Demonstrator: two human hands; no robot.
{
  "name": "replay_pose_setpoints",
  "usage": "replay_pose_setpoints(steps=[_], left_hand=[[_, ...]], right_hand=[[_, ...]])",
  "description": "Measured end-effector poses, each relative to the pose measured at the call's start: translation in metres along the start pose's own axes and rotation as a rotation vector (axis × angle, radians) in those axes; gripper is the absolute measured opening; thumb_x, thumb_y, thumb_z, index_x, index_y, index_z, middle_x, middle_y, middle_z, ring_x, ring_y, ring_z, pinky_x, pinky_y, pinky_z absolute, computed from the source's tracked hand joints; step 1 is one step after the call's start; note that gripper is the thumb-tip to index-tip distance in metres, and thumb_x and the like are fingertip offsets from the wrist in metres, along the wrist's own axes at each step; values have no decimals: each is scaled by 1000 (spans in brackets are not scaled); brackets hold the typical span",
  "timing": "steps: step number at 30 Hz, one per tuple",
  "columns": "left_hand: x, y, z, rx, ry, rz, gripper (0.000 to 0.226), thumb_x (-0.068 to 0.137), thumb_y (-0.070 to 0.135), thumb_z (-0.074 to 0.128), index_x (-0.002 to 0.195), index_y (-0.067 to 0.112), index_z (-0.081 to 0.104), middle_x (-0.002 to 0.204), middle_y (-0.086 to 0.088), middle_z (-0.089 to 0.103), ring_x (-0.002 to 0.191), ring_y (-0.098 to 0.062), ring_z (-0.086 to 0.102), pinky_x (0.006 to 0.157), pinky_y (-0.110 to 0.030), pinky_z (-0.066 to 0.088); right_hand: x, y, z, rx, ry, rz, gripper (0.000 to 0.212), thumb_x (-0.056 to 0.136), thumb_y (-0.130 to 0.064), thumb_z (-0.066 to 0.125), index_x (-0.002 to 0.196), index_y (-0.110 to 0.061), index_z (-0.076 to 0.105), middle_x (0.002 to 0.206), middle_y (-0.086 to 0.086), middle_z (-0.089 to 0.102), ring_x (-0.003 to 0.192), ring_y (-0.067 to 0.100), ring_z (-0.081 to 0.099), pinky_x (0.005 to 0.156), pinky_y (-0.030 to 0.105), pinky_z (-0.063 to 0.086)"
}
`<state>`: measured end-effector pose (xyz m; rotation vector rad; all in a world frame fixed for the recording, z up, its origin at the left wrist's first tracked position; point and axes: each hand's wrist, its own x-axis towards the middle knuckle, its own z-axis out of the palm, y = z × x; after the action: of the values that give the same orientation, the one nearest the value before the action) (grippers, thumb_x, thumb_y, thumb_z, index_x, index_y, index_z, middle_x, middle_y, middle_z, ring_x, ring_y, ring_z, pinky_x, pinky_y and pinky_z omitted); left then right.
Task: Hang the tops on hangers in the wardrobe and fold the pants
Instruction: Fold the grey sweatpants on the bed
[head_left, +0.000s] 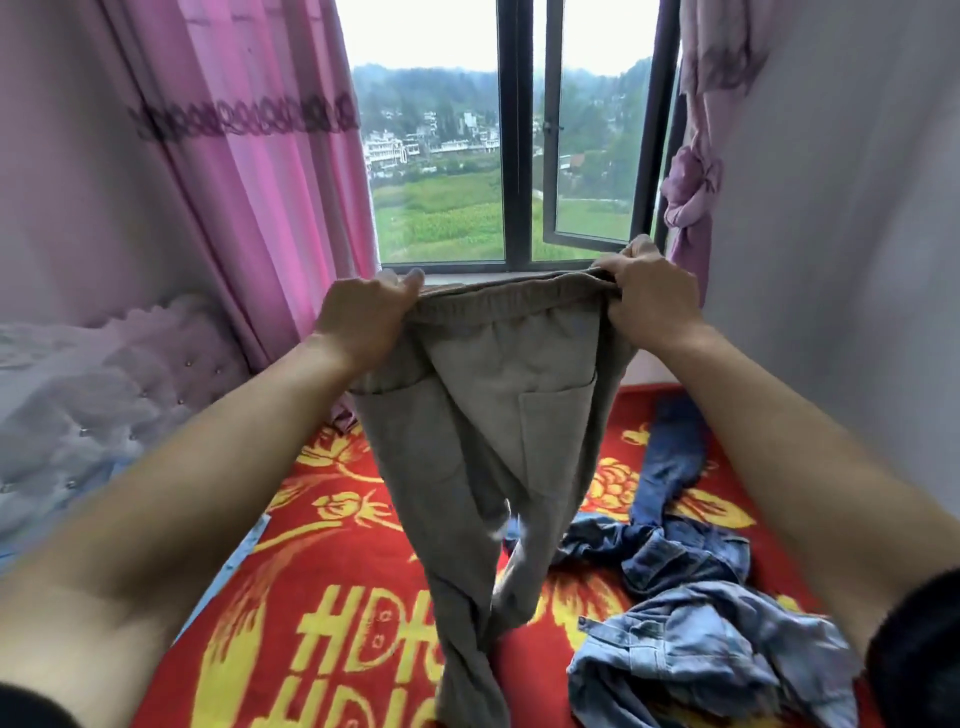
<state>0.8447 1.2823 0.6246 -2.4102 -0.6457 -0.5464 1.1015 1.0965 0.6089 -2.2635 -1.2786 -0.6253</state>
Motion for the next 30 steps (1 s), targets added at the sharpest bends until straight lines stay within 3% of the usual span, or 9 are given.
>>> replay_pose_setpoints(steps=[4,8,12,14,17,20,24,28,30], left_hand=[[18,-35,-23,27,116,-171,16,92,21,54,85,9,62,53,-2,38,51,-23,41,51,-30,36],[31,-49,-34,25,290,-70,28,91,30,60,83,3,58,49,-4,33,44,-18,33,47,-28,41],[30,-48,-35,-139,346,6,91,93,72,2,92,-4,53,49,-2,25,45,-14,31,47,-23,28],[30,-55,-24,-103,341,-25,85,90,75,14,91,-1,52,51,-3,26,45,-13,31,46,-25,27],[36,-64,5,-20,297,-108,57,94,58,49,94,1,54,56,-6,36,47,-17,34,46,-27,27],[52,-73,35,-195,146,-276,20,96,29,56,105,12,60,68,-8,53,57,-25,46,50,-34,39],[80,-82,73,-845,-117,-607,47,80,-1,50,113,29,66,97,-9,69,85,-33,64,66,-39,58],[105,-101,106,-1185,64,-864,31,87,7,49,110,19,66,106,-10,66,93,-30,61,79,-41,58],[115,-116,111,-1180,239,-890,34,87,8,44,115,14,62,115,-12,57,97,-28,57,88,-28,49]], right_hand=[[22,-1,-37,-71,120,-54,44,83,-4,57,121,-23,66,113,13,50,92,40,62,78,47,52],[32,3,-55,-87,217,-49,46,82,-7,56,123,-28,65,114,12,51,90,37,62,75,45,52],[32,1,-54,-48,281,-38,45,83,-9,53,122,-29,62,114,9,48,89,35,60,72,41,50],[34,-1,-49,-41,289,-28,46,83,-9,53,123,-29,61,116,8,48,91,34,60,73,42,50],[42,-9,-37,-47,307,-30,46,82,-10,54,123,-30,61,115,8,48,90,34,60,72,43,51],[58,-22,-14,-53,283,-37,43,83,-9,54,122,-28,63,115,9,49,92,36,60,73,46,51],[96,-44,33,-42,161,69,44,89,-3,47,122,-23,67,117,14,48,95,39,60,80,45,50],[138,-75,62,175,187,155,48,86,5,42,120,-15,70,119,17,49,101,35,59,92,26,42],[153,-90,63,265,270,138,48,82,6,43,118,-10,70,119,17,49,102,28,57,87,8,34]])
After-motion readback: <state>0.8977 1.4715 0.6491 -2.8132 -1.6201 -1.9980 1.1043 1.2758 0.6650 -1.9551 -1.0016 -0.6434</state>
